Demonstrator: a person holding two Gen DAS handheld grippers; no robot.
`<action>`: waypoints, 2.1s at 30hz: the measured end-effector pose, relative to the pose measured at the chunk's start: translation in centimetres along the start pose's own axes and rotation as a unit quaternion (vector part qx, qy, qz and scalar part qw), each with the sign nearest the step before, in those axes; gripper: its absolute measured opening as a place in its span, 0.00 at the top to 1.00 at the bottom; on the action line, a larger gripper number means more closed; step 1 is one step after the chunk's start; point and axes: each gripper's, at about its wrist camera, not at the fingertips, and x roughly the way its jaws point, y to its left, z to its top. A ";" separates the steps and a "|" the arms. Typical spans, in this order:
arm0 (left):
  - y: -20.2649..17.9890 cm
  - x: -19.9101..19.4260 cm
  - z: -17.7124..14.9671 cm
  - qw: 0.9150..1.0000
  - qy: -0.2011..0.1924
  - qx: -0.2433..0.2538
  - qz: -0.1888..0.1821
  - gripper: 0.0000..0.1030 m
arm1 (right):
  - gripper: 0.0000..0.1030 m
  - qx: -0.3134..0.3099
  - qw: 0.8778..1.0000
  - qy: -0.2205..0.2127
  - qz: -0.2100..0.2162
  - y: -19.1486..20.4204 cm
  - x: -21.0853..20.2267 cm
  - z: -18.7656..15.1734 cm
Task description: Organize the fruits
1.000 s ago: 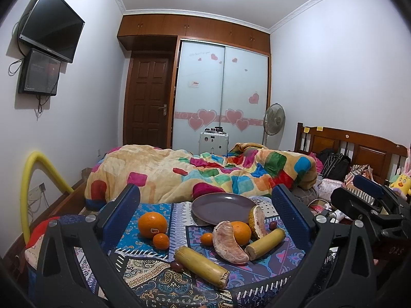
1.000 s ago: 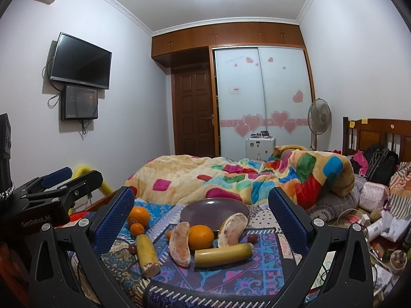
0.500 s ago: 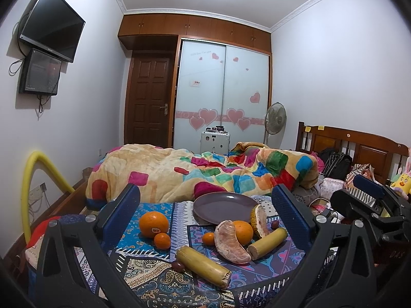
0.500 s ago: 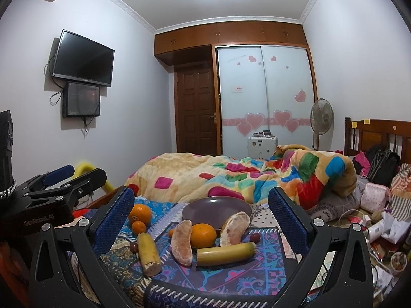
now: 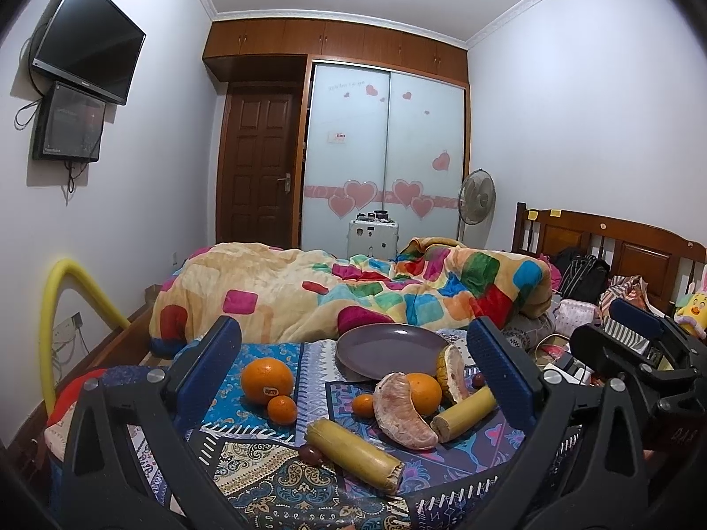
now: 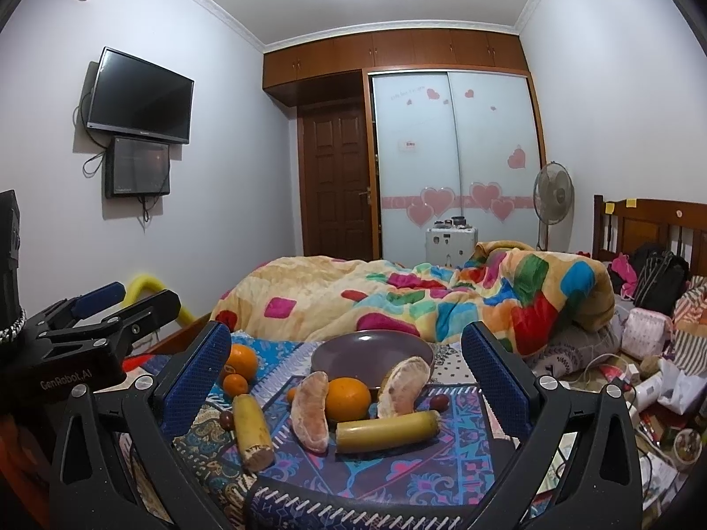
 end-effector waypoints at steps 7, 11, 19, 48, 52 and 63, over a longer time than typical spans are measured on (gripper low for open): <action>0.8 2.5 -0.8 0.999 0.048 -0.006 0.007 0.00 | 0.00 -0.006 0.999 0.032 -0.023 -1.0 2.0 -1.3; 2.0 4.9 -1.8 0.995 0.094 -0.004 0.022 0.00 | 0.00 0.005 0.996 0.087 -0.034 -2.7 4.6 -3.1; 4.8 10.3 -4.7 0.981 0.187 0.011 0.053 0.00 | 0.00 0.045 0.978 0.197 -0.055 -6.5 8.7 -7.0; -0.8 12.4 -9.2 0.956 0.290 0.030 0.023 0.00 | 0.22 -0.023 0.966 0.255 -0.019 -4.9 10.4 -9.6; -0.4 12.3 -9.2 0.955 0.296 0.014 0.025 0.00 | 0.23 -0.014 0.965 0.258 -0.033 -6.5 9.1 -9.7; -0.8 10.8 -9.0 0.949 0.316 0.008 -0.007 0.27 | 0.24 0.024 0.971 0.239 -0.007 -6.6 8.1 -8.4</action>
